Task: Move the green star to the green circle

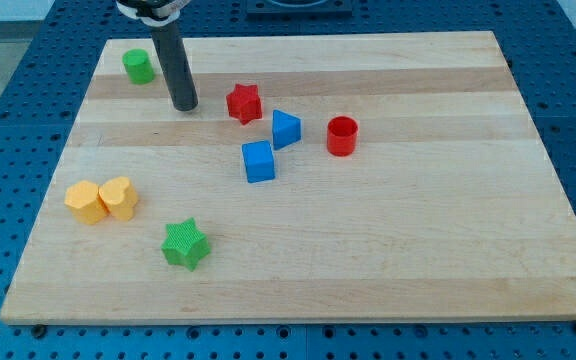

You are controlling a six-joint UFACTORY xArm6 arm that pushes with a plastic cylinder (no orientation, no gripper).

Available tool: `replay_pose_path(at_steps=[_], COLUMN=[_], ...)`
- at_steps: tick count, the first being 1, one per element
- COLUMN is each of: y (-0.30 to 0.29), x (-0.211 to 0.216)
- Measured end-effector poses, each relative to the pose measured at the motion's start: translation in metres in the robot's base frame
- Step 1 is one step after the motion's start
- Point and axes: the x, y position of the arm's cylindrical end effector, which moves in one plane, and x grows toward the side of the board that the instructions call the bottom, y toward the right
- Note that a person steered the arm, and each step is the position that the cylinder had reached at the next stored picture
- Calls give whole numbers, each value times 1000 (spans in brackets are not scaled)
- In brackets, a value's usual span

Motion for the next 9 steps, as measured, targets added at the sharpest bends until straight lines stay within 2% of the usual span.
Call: replay_pose_path(at_steps=[2, 3, 5, 6, 7, 8, 9], y=[1, 13, 60, 93, 72, 29, 41], x=[1, 38, 127, 197, 268, 277, 223])
